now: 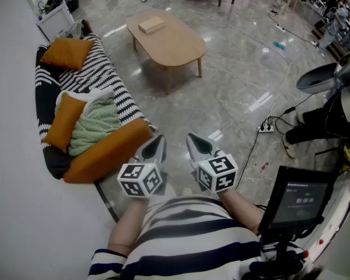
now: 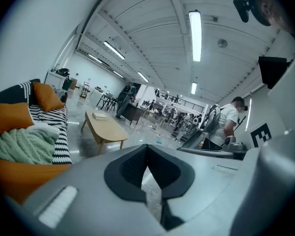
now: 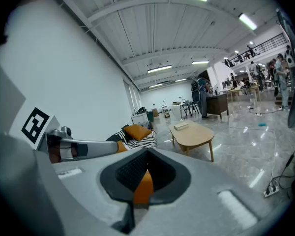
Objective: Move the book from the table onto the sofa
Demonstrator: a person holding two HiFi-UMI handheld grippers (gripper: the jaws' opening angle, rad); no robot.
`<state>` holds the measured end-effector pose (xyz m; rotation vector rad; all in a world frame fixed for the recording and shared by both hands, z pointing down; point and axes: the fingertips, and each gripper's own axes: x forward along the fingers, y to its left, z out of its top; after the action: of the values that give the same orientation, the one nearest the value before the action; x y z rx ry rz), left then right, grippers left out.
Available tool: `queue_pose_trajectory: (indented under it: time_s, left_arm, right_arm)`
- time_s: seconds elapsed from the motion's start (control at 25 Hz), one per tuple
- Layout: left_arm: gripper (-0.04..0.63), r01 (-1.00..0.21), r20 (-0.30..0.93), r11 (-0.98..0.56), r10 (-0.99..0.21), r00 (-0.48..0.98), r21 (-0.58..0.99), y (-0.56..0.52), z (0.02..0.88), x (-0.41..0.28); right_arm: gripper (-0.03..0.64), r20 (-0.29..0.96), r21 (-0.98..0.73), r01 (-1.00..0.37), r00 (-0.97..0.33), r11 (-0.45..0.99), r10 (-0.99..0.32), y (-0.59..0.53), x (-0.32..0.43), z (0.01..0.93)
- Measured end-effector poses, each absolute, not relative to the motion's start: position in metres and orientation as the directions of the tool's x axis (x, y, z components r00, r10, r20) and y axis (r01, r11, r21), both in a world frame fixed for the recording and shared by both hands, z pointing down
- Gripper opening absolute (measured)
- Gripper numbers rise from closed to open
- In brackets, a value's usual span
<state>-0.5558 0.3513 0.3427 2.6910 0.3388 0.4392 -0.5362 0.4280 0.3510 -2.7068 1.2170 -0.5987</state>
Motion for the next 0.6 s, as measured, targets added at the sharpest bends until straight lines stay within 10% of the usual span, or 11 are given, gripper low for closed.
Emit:
queue_pose_trajectory:
  time_s: [0.6]
  left_arm:
    - [0.002, 0.181, 0.268, -0.891, 0.311, 0.912, 0.417, 0.335, 0.351, -0.492]
  right_arm:
    - [-0.002, 0.326, -0.240, -0.697, 0.598, -0.676, -0.732, 0.401, -0.468, 0.350]
